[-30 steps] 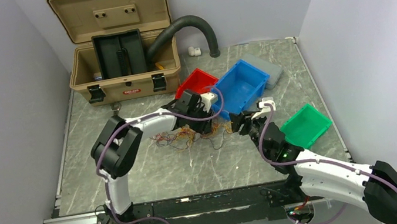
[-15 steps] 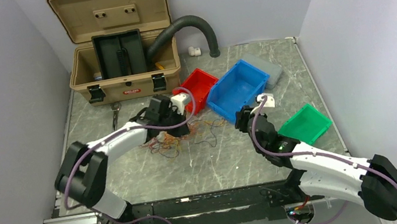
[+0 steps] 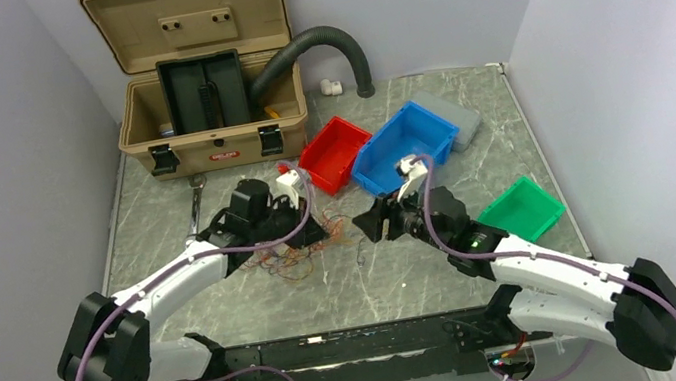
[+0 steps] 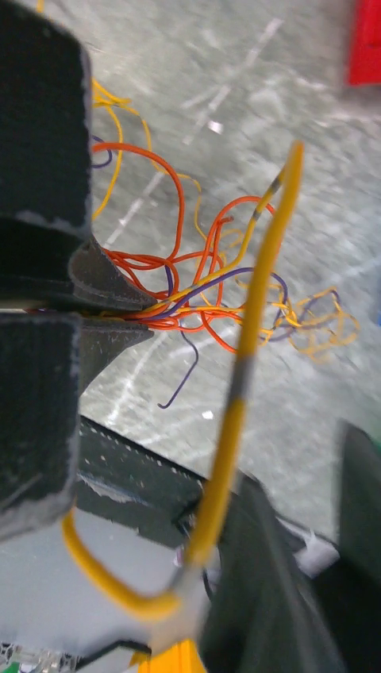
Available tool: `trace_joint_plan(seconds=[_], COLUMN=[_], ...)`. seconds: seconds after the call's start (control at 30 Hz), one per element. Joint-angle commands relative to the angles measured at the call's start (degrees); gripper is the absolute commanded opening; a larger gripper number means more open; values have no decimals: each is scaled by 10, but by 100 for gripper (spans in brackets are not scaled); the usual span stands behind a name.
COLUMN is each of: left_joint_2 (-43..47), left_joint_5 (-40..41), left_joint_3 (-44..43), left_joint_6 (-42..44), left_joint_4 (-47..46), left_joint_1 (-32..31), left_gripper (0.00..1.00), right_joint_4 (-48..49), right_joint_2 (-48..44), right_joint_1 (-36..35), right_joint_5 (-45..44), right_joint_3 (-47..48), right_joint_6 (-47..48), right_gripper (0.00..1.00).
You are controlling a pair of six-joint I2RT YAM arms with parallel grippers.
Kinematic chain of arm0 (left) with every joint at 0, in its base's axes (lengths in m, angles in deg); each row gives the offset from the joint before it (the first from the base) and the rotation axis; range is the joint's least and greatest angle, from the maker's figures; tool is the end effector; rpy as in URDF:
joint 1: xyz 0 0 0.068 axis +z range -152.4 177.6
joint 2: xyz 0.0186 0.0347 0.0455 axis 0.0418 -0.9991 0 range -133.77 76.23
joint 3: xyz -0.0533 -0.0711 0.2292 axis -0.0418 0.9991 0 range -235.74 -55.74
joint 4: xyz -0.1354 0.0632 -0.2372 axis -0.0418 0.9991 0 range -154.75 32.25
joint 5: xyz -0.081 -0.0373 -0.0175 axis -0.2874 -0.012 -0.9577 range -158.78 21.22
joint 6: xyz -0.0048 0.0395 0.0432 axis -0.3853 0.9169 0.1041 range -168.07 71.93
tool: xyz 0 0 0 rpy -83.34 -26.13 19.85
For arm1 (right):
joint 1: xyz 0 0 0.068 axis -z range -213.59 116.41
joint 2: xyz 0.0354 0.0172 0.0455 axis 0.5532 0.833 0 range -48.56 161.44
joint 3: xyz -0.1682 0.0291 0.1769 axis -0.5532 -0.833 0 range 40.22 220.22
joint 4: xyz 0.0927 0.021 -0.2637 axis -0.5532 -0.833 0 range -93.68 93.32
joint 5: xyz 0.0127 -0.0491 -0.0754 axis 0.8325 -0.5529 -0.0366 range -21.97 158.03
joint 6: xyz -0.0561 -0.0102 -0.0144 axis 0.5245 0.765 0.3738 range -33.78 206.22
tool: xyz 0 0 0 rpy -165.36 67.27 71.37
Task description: Untangle the cables
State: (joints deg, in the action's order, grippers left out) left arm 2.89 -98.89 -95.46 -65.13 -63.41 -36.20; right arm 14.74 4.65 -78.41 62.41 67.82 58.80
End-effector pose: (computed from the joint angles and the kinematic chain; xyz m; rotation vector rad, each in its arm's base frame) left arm 0.2350 -0.1830 0.1793 0.6449 2.1982 -1.0587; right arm 0.1848 0.1777 0.2134 -0.2144 1.8799 0.7927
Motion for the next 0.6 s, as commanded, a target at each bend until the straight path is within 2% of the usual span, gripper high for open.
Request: trace_joint_plan(seconds=[0.0, 0.23, 0.43, 0.5, 0.57], left_joint_2=[12, 18, 2, -5, -11], left_joint_5=[-114, -173, -181, -180, -180], left_joint_3=[1, 70, 87, 98, 106], left_joint_6=[-56, -197, -267, -288, -301], left_joint_4=[-144, -387, -491, -530, -552], left_joint_1=[5, 5, -7, -14, -16], left_gripper=[0, 0, 0, 0, 0], right_joint_4=[116, 296, 307, 293, 302], right_joint_2=[20, 9, 4, 12, 18], right_joint_1=[-1, -1, -1, -1, -2], right_joint_5=[182, 259, 263, 259, 257], right_joint_3=[-31, -112, -106, -96, -97], right_joint_6=[-19, -79, -75, -69, -70], right_gripper=[65, 64, 60, 50, 35])
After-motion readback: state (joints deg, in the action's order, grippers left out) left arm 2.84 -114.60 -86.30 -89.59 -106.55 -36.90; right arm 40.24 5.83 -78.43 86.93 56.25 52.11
